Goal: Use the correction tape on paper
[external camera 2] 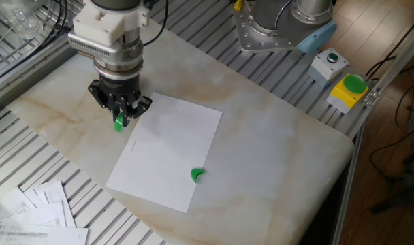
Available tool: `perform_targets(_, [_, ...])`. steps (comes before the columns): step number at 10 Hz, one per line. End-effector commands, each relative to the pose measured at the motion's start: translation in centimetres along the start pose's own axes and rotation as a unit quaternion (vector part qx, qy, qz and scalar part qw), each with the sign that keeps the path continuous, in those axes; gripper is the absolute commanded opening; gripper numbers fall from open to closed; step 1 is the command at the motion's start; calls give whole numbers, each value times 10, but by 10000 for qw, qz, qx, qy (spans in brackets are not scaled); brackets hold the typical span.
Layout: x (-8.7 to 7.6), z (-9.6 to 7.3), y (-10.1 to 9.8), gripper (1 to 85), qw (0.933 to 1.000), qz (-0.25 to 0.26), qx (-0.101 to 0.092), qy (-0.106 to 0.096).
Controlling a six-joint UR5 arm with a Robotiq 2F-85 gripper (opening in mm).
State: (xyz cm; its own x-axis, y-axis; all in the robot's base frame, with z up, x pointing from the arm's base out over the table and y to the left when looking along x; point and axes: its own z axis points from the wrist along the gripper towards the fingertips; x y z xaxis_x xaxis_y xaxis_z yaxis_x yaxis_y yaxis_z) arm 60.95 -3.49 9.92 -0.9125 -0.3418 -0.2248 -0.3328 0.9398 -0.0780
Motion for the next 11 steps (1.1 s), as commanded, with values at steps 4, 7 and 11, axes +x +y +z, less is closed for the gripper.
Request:
perform_targets(4, [-19,32,12,17,9993,-143,-92,-332])
perform_targets(7, [-25,33,18,17,9985,-217,-181,-476])
perform_targets(11, [-16,40,14,17,9973,-376,-162,-615])
